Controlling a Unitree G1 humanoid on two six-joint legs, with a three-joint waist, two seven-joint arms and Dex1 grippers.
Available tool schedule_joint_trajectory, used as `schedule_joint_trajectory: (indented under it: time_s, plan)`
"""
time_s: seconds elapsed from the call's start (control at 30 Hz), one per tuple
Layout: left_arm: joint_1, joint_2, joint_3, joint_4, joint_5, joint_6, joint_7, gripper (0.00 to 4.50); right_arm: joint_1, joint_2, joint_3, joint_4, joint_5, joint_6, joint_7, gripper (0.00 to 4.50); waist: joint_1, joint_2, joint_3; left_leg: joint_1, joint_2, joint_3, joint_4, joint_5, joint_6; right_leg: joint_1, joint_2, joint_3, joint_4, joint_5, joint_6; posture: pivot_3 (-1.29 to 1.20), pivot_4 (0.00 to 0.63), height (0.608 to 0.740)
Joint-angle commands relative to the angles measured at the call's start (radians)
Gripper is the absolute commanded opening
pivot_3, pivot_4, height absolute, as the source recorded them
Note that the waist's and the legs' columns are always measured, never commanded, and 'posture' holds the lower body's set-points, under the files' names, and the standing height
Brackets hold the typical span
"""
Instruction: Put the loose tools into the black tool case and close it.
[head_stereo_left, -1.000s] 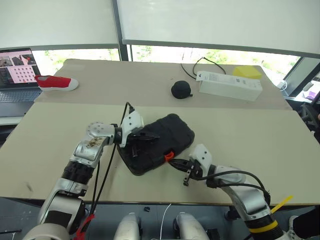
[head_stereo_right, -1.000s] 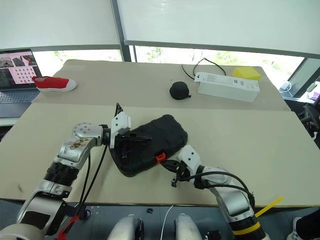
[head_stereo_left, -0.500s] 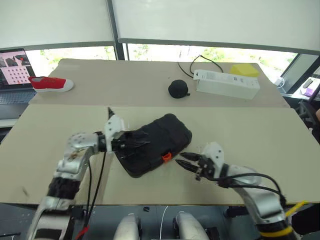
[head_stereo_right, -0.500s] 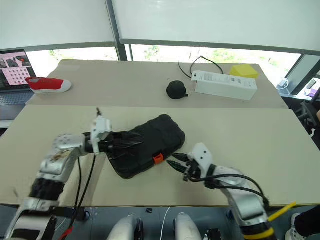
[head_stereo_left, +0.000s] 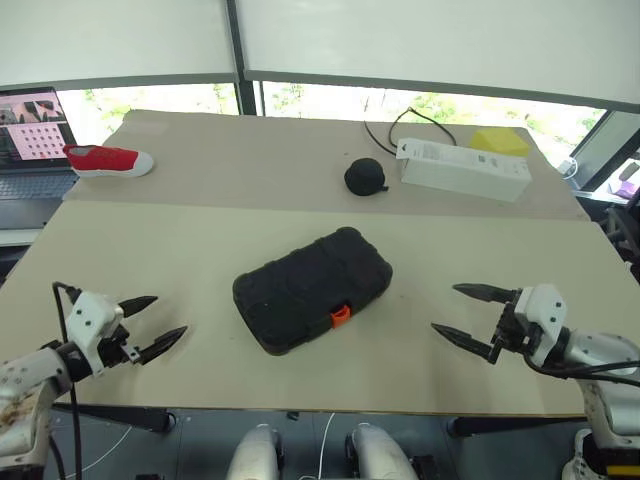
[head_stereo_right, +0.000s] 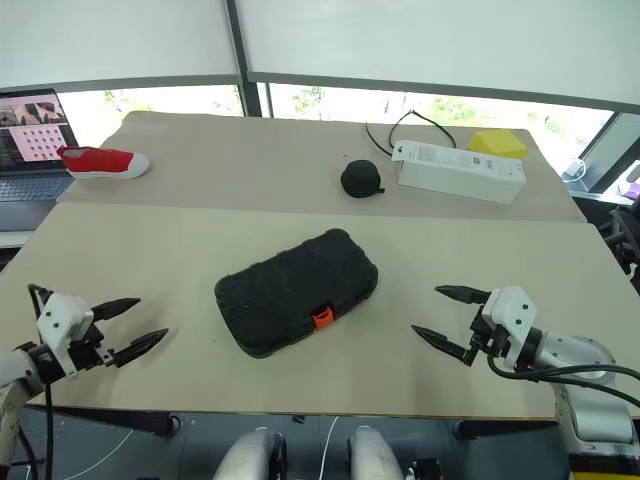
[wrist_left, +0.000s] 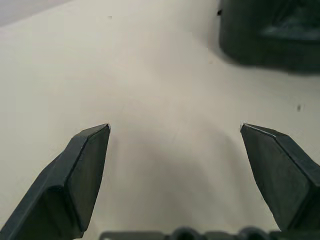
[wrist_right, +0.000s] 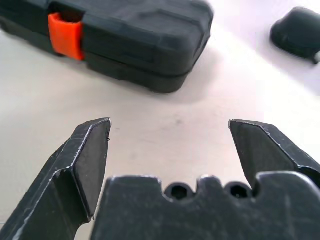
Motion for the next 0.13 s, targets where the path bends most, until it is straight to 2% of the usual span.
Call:
schedule_joint_trajectory:
  time_s: [0.03,0.13]
  plan:
    - [-0.001,-0.013,0.025,-0.023,0.01,-0.063,0.055,4.48,-0.032,-0.007,-0.01,0.054,-0.019,-0.085,0.006,4.4,0.01,0.0,0.0,0.0,0.0,0.001,0.0,0.0,0.0,0.0,-0.001,0.0,0.0,0.0,0.0,0.0,0.15,0.74]
    - [-0.016,-0.016,0.011,-0.027,-0.009,-0.037,0.069,4.48,-0.034,-0.007,0.009,0.071,-0.027,-0.111,0.019,4.4,0.013,0.0,0.0,-0.001,-0.001,0.002,0.0,0.0,0.0,0.0,-0.002,0.0,-0.001,0.0,0.001,0.0,0.15,0.74]
